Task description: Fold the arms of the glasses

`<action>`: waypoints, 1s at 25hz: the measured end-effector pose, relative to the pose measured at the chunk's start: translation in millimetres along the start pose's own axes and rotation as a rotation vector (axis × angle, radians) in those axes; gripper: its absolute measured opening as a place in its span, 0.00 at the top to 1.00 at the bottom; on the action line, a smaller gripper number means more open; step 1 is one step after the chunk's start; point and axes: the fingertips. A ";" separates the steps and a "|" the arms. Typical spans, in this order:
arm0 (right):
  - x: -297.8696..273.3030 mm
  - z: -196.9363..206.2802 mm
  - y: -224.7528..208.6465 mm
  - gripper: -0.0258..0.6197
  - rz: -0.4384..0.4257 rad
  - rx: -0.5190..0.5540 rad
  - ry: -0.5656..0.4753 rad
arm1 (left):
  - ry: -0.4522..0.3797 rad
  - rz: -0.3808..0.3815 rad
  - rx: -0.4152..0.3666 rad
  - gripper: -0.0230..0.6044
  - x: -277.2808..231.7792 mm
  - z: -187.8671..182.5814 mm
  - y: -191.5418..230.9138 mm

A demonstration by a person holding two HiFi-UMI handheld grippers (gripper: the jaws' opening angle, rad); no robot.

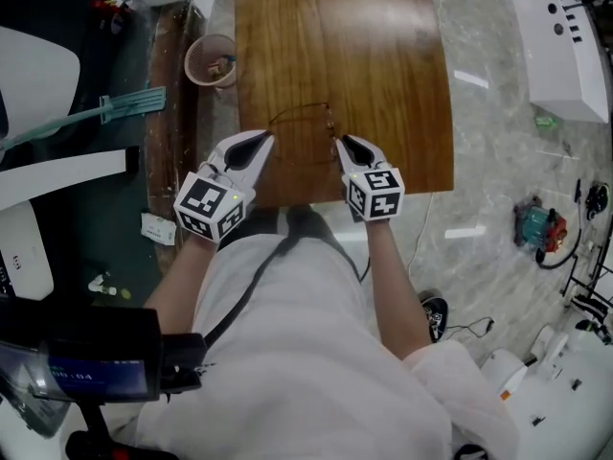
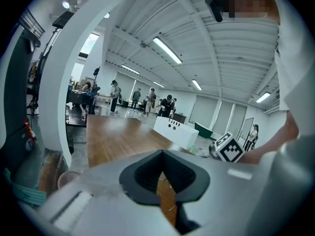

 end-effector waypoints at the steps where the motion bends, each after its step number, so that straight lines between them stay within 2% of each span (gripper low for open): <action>1: -5.3 0.1 -0.9 0.87 0.017 -0.013 0.003 | 0.007 0.012 -0.004 0.96 -2.3 2.3 3.0; 5: -25.7 11.5 -3.1 0.81 0.071 -0.050 0.057 | 0.039 0.060 0.006 0.96 -10.0 14.6 9.4; 12: -53.5 24.3 -16.0 0.81 0.159 -0.052 0.153 | 0.083 0.100 0.027 0.96 -17.5 24.9 30.3; 21: -68.4 34.3 -21.1 0.81 0.193 -0.057 0.209 | 0.095 0.119 0.032 0.96 -22.7 22.3 48.8; 25: -72.9 36.7 -23.6 0.86 0.190 -0.052 0.230 | 0.098 0.119 0.037 0.96 -25.0 22.1 53.1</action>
Point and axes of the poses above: the fingertips, and each gripper's own axes: x backward along the fingers, y to its left, z out of its underside, and after that the axes turned 3 degrees about z, right-handed
